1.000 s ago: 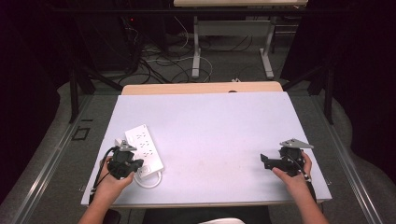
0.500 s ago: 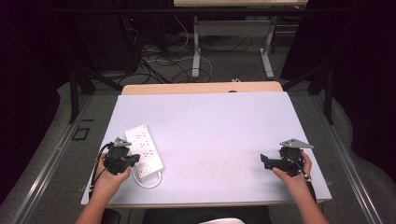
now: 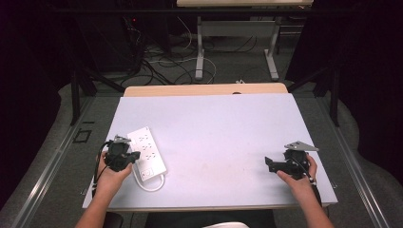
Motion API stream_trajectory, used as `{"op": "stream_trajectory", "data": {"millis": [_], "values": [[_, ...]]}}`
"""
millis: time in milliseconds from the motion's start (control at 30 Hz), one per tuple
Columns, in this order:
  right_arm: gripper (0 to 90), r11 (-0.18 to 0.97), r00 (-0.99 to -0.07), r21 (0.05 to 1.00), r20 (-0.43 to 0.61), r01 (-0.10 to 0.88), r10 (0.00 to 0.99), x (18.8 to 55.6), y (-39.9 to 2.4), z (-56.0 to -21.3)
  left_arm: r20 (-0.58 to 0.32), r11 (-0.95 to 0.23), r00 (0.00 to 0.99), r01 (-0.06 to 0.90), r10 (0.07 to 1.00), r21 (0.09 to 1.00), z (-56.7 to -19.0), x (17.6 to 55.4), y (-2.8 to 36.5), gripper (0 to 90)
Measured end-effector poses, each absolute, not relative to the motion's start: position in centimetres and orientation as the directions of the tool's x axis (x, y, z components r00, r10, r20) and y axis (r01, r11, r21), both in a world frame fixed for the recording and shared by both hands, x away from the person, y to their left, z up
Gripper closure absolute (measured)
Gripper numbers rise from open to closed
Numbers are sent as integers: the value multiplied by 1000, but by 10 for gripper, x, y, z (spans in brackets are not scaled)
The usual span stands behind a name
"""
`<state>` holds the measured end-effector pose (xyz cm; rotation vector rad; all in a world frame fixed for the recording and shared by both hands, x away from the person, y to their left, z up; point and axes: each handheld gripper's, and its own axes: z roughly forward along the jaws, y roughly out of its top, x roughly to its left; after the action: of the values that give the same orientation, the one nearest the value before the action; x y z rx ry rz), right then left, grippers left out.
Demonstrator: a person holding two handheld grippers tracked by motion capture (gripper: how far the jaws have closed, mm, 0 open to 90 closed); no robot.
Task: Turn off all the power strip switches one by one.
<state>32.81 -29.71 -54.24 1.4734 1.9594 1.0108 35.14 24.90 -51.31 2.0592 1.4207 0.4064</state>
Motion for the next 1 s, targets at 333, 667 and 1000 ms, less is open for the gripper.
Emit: {"op": "stream_trajectory", "data": {"millis": [333,667,1000], "values": [[24,153,-306,793,44,590,951,328,-298,-543,-94,-238,367,755,925,611,-518,357,253,899],[25,151,-306,792,47,591,951,328,-297,-543,-113,-222,357,768,927,601,-522,360,254,895],[26,152,-307,792,47,591,951,329,-297,-543,-107,-227,358,767,928,600,-523,360,254,893]]}}
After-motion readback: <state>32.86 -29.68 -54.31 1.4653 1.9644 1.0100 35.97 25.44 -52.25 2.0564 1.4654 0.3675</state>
